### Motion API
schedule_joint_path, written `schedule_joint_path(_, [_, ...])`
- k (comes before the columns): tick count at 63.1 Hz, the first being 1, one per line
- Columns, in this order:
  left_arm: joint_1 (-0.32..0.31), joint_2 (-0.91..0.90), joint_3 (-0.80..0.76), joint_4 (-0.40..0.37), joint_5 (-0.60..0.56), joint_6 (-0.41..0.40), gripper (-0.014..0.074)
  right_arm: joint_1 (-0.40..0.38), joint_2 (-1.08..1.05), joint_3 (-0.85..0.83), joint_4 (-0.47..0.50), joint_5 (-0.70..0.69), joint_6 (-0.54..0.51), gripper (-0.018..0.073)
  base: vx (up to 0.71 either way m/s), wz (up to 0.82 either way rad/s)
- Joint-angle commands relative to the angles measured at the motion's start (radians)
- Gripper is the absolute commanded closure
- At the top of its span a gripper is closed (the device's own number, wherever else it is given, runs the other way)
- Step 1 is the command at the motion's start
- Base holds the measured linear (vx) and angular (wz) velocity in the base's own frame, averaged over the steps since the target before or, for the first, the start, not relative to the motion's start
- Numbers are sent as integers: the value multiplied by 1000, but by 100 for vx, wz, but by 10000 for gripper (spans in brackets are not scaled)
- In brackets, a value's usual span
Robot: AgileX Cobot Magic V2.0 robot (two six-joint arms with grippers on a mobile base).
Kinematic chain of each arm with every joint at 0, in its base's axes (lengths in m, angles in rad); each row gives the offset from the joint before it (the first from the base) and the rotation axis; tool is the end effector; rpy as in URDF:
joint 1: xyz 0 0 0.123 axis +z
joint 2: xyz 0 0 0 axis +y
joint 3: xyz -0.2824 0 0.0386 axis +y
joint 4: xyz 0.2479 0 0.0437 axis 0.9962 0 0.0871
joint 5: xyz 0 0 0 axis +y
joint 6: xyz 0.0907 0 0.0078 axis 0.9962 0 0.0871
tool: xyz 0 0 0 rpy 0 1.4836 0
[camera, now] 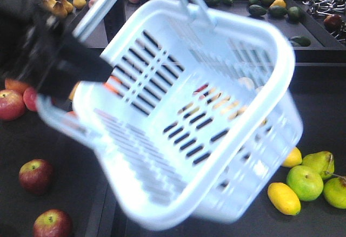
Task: Pick three apples into basket with both arms
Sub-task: 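Lift the light-blue basket by its handle with the left gripper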
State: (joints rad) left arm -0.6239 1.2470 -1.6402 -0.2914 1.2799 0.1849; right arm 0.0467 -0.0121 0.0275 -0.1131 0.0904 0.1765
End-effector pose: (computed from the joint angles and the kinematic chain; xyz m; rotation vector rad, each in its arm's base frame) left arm 0.1644 -0.1492 0.4763 0.9756 2.1883 -0.5804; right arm 0.0567 0.0017 0.1963 0.0216 1.5892 0.0782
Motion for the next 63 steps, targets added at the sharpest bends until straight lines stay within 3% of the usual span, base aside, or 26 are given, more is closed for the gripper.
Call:
schedule_joint_path(1, [-3, -102, 110, -32, -81, -10, 604, -7, -13, 14, -10, -77, -1, 564, 0, 0])
schedule_joint_path(12, [-3, -260, 369, -35, -201, -41, 604, -7, -13, 14, -10, -77, -1, 564, 0, 0])
schedule_joint_path(24, [-3, -382, 538, -34, -340, -61, 604, -7, -13, 14, -10, -77, -1, 564, 0, 0])
schedule_joint_path(63, [-3, -428, 594, -33, -295, -60, 603, -7, -13, 14, -10, -77, -1, 564, 0, 0])
